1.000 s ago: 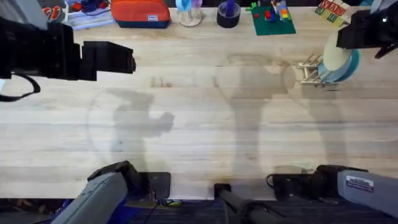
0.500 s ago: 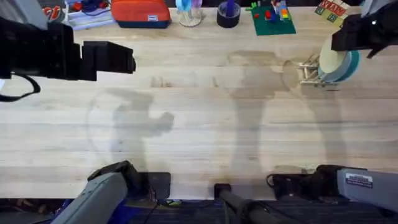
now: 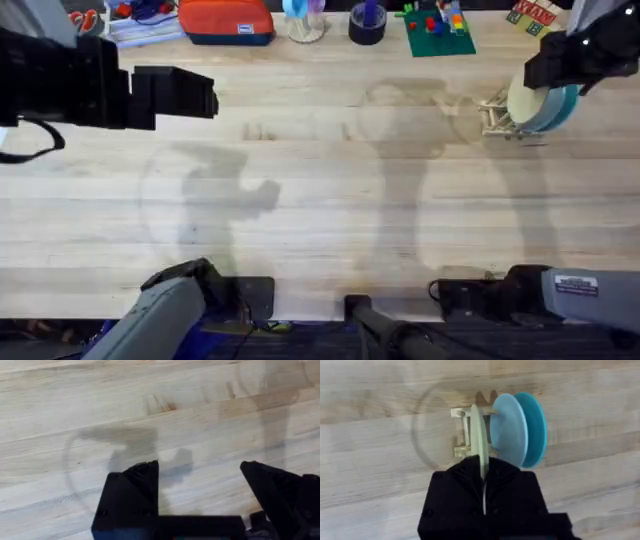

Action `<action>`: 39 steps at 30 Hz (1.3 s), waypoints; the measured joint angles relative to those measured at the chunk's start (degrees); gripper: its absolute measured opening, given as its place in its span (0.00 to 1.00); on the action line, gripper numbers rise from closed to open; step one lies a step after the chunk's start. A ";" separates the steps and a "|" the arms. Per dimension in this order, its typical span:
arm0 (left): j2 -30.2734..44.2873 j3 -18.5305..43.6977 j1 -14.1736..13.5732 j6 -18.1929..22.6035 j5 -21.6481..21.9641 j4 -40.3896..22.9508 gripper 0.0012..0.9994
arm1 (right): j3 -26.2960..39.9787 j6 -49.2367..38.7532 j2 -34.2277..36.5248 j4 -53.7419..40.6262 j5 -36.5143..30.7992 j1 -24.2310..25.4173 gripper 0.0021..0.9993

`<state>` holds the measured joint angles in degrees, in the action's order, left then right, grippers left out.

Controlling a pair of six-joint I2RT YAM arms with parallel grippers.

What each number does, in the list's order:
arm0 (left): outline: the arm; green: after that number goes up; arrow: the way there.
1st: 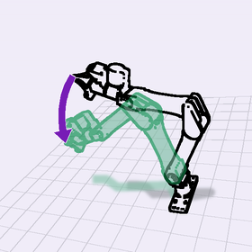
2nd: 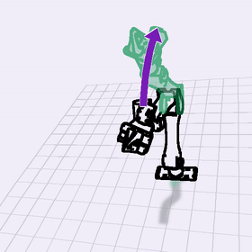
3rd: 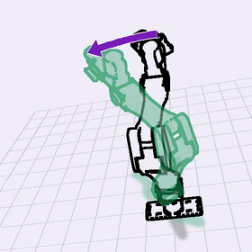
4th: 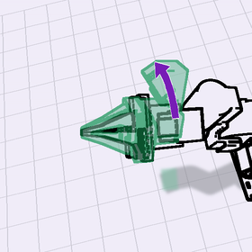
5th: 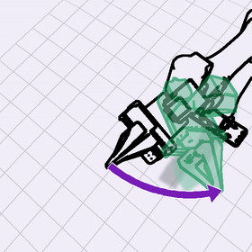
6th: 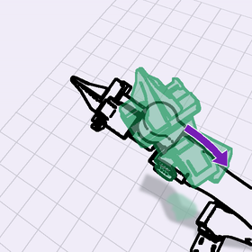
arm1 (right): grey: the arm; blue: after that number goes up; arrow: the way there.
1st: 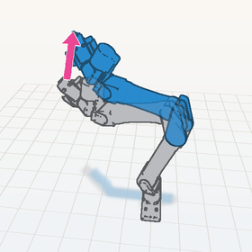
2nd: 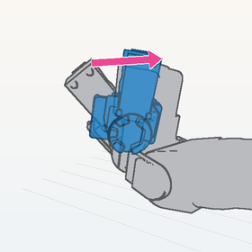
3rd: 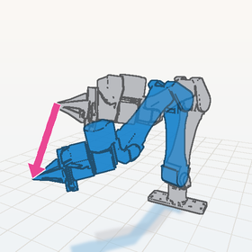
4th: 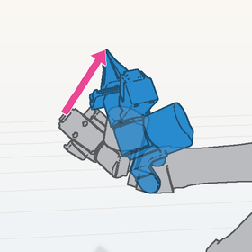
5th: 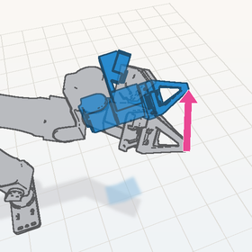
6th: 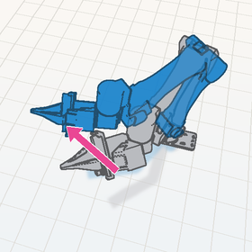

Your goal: Pick up the plates from the table one by one and place each into a slot on the dish rack.

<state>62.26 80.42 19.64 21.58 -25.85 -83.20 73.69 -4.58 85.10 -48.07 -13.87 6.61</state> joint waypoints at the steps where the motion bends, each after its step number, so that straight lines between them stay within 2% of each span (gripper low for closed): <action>1: -0.02 0.00 0.00 0.00 0.00 0.00 1.00 | 0.00 -0.02 0.21 0.00 0.00 0.00 0.03; 16: 0.00 0.00 0.00 0.00 0.00 0.00 0.99 | 0.00 -0.18 4.99 1.85 0.00 0.04 0.03; 39: 0.00 0.00 0.00 0.01 0.00 -0.01 0.99 | -0.02 -0.17 8.03 2.38 0.00 0.04 0.03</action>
<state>62.26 80.42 19.64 21.59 -25.85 -83.21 73.67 -4.75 93.12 -45.69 -13.87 6.66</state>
